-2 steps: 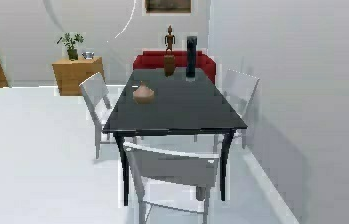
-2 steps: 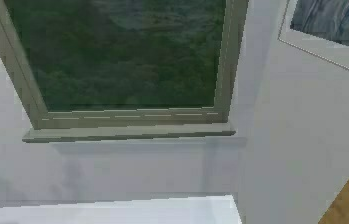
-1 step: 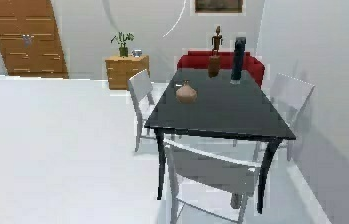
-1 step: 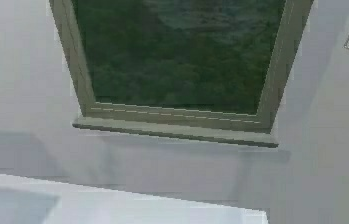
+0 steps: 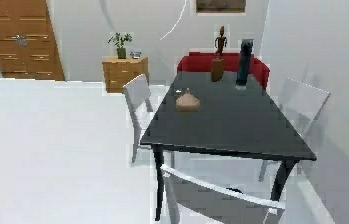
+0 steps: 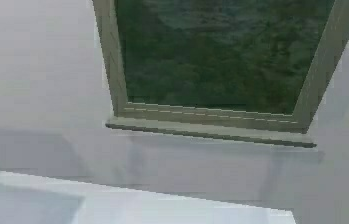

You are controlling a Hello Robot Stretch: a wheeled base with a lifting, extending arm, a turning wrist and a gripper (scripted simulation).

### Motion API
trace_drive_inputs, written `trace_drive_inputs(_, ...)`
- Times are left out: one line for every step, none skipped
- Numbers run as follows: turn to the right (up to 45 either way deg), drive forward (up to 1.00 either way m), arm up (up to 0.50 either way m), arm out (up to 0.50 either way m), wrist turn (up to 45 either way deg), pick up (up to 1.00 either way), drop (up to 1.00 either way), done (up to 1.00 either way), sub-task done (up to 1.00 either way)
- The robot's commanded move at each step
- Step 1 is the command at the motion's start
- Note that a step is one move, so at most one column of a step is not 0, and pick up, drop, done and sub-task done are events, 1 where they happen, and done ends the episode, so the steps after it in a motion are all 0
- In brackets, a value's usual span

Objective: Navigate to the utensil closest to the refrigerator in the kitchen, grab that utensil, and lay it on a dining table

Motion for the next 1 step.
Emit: trace_drive_inputs(-45.0, 0.00, 0.00, 0.00, 0.0, 0.00, 0.00, 0.00, 0.00)
